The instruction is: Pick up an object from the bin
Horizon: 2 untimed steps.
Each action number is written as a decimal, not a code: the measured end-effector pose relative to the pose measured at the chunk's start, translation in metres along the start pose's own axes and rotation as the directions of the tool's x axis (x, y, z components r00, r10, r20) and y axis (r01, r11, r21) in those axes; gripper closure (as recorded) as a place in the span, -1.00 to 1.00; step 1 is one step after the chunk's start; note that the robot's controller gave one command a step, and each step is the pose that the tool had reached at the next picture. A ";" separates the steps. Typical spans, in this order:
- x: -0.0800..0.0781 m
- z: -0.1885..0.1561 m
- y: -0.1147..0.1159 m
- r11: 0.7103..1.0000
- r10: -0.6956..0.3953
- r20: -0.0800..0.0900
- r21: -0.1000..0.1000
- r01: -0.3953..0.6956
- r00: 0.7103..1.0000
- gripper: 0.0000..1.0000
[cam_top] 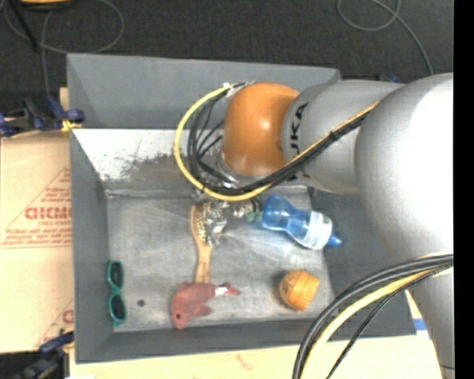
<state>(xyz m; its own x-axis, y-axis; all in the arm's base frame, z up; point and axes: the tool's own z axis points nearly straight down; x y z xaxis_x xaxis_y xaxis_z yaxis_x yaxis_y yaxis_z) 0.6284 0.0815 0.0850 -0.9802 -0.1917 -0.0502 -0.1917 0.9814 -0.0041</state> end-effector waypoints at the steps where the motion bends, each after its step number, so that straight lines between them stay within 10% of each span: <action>1: 0.000 0.000 0.000 1.000 0.001 0.000 0.000 -0.001 1.000 1.00; 2: -0.024 -0.183 0.012 0.999 -0.054 -0.048 -0.005 0.054 0.997 1.00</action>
Offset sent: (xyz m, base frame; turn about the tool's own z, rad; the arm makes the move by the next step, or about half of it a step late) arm 0.0138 0.0203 0.2081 -0.0657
